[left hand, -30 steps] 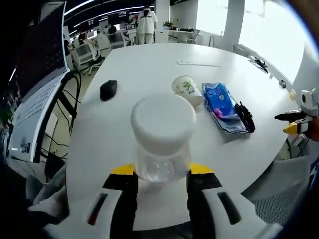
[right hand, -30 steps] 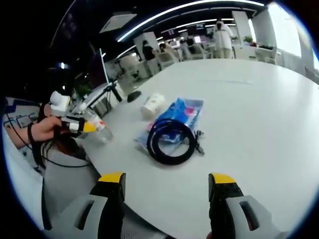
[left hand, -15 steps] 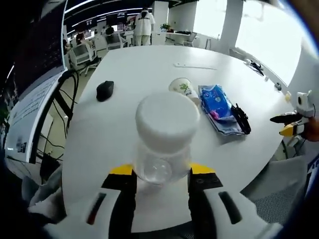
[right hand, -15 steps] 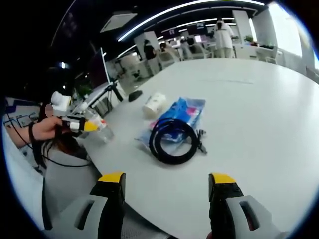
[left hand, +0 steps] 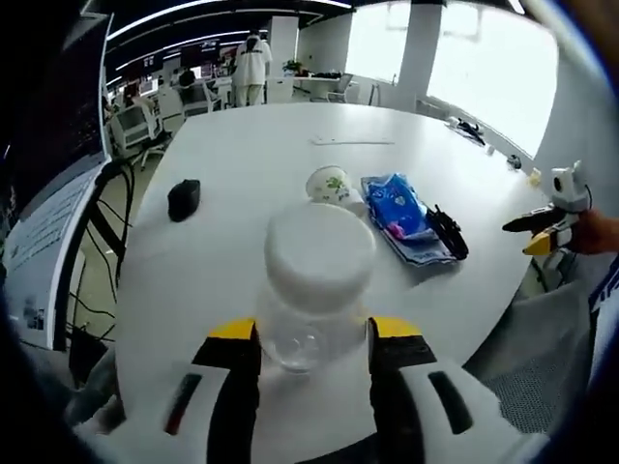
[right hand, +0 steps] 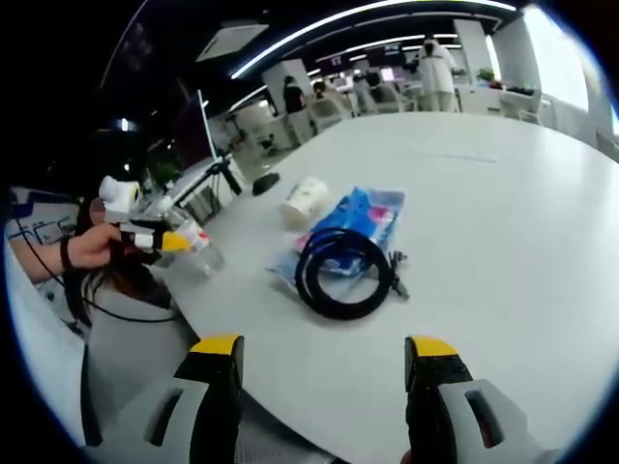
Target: Arrange the tabletop items into an orderly group along one side of the table until the central work area is clear of visible clutter.
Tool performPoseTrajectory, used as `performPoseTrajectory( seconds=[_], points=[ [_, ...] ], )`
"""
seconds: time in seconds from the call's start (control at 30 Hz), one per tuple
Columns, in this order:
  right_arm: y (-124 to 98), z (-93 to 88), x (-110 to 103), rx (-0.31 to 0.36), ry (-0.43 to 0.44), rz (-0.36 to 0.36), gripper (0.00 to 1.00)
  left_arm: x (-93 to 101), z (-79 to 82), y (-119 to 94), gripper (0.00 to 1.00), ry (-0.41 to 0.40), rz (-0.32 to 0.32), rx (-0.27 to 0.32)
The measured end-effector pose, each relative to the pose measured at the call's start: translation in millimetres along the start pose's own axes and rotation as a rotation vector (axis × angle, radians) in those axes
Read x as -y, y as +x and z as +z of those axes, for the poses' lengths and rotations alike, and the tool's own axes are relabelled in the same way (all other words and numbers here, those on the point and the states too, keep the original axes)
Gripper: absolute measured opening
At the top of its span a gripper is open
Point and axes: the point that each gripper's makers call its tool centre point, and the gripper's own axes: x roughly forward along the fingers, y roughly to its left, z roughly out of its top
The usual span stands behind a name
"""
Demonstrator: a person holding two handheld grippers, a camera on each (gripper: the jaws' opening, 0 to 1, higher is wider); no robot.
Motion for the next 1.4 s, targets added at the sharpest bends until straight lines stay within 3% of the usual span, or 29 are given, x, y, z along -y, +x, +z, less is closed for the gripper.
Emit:
performPoseTrajectory(
  seconds=[0.23,0.63,1.2,1.4],
  points=[
    [-5,-1.6,1,0.0,0.004,-0.01,0.69,-1.1,1.5,1,0.41,0.009,-0.027,0.018],
    [-12,-6.7,6,0.006,0.027,-0.04,0.69,-1.4,2.2,1,0.4,0.008,-0.015,0.037],
    [-14,-8.4,7,0.005,0.033,-0.045,0.69,-4.3,6.8,6,0.4,-0.033,0.043,0.062],
    [-17,-7.0,9,0.008,0.032,-0.051,0.68,-10.9,16.5,14,0.4,-0.058,0.073,0.073]
  ],
)
